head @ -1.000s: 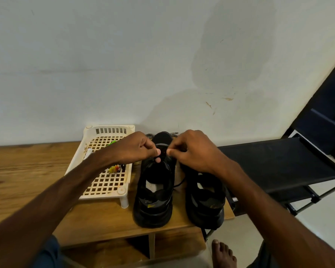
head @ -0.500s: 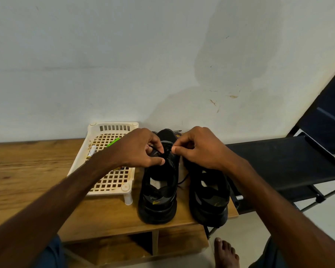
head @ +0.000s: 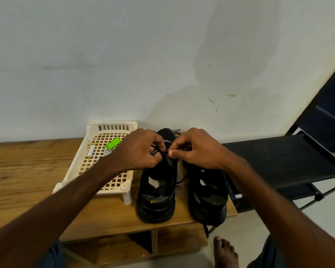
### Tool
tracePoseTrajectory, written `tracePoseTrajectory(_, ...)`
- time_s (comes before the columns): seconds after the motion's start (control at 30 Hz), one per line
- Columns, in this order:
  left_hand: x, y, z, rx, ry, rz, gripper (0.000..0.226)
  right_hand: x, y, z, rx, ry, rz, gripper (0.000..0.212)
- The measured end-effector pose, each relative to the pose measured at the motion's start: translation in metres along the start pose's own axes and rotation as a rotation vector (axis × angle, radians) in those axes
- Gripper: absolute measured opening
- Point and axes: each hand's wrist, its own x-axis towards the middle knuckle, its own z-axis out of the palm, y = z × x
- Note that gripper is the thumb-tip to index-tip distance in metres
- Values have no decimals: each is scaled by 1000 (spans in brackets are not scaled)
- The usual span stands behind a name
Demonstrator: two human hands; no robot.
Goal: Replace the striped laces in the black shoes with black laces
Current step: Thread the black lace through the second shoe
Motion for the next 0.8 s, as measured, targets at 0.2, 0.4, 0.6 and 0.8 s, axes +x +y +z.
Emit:
tracePoseTrajectory(0.2,-1,5,0,56,21,57,25,0,3,1,34,-71,-9,8)
tracePoseTrajectory(0.4,-7,4,1,68,77,111,21,8,18,0,35,123,150,10)
tracePoseTrajectory(0.6,-13,6,5,94,143,144,17,23,11,21,-80,153,247,16)
tracePoseTrajectory(0.8,-15,4,1,48,136,145,17,27,1,23,-169,109,278,20)
